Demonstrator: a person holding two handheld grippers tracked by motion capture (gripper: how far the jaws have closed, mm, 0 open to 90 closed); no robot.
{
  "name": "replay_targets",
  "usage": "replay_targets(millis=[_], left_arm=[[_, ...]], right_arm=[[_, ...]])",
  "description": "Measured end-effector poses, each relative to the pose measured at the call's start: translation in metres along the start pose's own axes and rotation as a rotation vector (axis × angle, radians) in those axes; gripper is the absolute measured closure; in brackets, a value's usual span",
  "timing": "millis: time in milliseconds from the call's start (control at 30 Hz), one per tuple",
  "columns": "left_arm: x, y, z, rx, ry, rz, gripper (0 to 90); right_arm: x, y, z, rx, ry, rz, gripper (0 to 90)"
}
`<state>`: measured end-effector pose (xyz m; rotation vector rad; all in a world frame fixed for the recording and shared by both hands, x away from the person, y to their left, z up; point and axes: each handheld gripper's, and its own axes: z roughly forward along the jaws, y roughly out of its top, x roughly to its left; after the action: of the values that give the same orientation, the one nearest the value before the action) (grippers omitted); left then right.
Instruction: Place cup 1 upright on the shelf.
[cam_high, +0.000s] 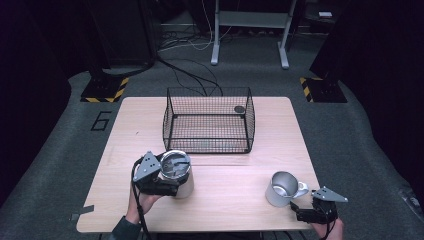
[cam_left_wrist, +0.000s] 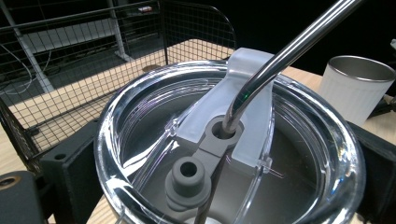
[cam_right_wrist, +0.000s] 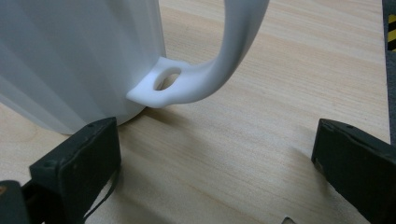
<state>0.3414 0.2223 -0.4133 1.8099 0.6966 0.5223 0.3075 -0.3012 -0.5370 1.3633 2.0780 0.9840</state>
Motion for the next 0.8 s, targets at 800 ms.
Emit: replay_targets(millis=[800], left_arm=[[0.01,0.027,0.01,-0.022,-0.012,0.023,4.3]], right_arm=[[-0.001,0.0,0.0,0.001,0.006,-0.007,0.8]])
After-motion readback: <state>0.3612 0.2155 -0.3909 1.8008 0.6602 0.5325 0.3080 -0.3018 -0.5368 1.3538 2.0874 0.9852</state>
